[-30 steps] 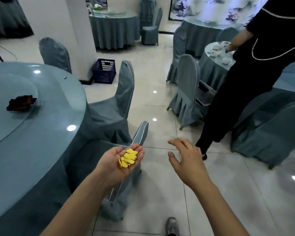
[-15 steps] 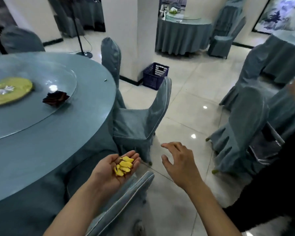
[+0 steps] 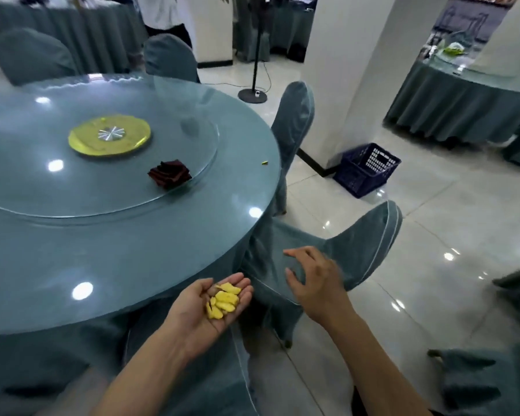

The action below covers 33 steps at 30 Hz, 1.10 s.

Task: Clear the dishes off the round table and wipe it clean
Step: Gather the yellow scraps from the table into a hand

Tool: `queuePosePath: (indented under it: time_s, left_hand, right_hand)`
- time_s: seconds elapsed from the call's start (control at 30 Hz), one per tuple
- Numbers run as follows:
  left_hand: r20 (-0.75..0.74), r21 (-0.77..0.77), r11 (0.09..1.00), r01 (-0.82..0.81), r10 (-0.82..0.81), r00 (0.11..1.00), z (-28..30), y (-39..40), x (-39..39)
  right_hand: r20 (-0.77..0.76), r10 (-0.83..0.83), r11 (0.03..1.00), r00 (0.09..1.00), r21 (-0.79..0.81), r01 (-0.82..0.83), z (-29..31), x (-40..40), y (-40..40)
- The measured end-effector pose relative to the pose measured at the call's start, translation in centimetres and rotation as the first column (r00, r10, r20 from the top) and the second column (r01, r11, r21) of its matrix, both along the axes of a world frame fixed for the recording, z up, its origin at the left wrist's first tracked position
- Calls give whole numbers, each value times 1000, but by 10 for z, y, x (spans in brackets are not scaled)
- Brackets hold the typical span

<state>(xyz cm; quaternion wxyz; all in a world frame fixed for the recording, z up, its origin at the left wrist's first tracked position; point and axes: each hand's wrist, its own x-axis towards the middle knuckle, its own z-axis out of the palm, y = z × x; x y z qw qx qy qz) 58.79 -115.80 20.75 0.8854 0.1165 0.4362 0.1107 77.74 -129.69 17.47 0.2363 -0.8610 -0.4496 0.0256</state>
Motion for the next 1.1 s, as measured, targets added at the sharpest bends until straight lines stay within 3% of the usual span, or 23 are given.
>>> queuePosePath:
  time_s: [0.2, 0.43, 0.77, 0.97, 1.1]
  left_hand:
    - [9, -16, 976, -216, 216, 976, -16, 48, 56]
    - [8, -27, 893, -448, 449, 894, -52, 114, 158]
    - [-21, 49, 802, -595, 597, 802, -88, 194, 250]
    - [-59, 43, 773, -633, 634, 771, -117, 219, 282]
    - [-75, 35, 780, -624, 625, 777, -130, 225, 297]
  right_hand:
    - [-26, 163, 986, 986, -28, -164, -19, 94, 98]
    - [-111, 324, 937, 939, -98, -335, -84, 231, 235]
    - [-19, 260, 937, 965, -238, -257, -185, 396, 422]
    - [58, 252, 912, 966, -350, -216, -215, 443, 475]
    - [109, 269, 924, 957, -309, -225, -223, 453, 489]
